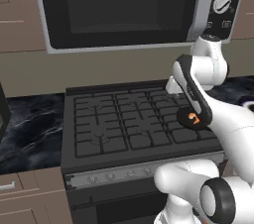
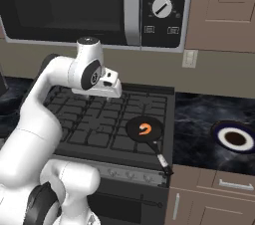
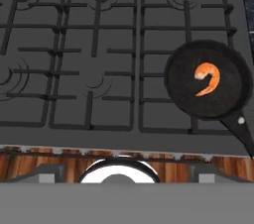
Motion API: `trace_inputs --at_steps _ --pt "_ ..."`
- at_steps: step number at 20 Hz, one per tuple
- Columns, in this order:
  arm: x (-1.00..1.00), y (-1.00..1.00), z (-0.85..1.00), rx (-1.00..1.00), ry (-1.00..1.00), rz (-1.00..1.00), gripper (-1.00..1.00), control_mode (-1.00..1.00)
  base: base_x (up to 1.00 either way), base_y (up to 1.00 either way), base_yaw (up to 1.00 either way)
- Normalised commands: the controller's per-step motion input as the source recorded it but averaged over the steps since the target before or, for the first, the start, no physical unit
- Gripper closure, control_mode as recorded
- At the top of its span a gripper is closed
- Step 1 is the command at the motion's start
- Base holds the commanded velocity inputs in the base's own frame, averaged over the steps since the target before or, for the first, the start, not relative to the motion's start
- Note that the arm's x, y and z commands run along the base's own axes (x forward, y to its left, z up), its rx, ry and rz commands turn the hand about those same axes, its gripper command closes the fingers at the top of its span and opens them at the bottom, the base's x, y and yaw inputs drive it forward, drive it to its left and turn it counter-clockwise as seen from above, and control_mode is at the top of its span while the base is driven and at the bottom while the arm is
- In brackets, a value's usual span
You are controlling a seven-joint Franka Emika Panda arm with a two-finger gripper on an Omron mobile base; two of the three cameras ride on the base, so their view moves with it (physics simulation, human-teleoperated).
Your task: Place the shrimp on the plate and place the corn on the same plate.
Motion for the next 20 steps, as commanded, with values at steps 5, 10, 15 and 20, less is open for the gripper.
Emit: trace_inputs --at_steps 5,10,15,20 --pt "0.11 -0.65 -0.52 0.01 0.05 -0.03 -1.00 -1.00 0.00 0.00 0.00" --pt "0.59 -0.64 -0.70 -0.04 0.13 -0.21 -1.00 -1.00 0.00 0.00 0.00" --pt "0.66 -0.66 -0.24 -0.03 0.29 -0.26 -1.00 -1.00 0.00 0.00 0.00" --pt "0.61 -0.57 -0.25 0.02 0.21 -0.05 -1.00 -1.00 0.00 0.00 0.00"
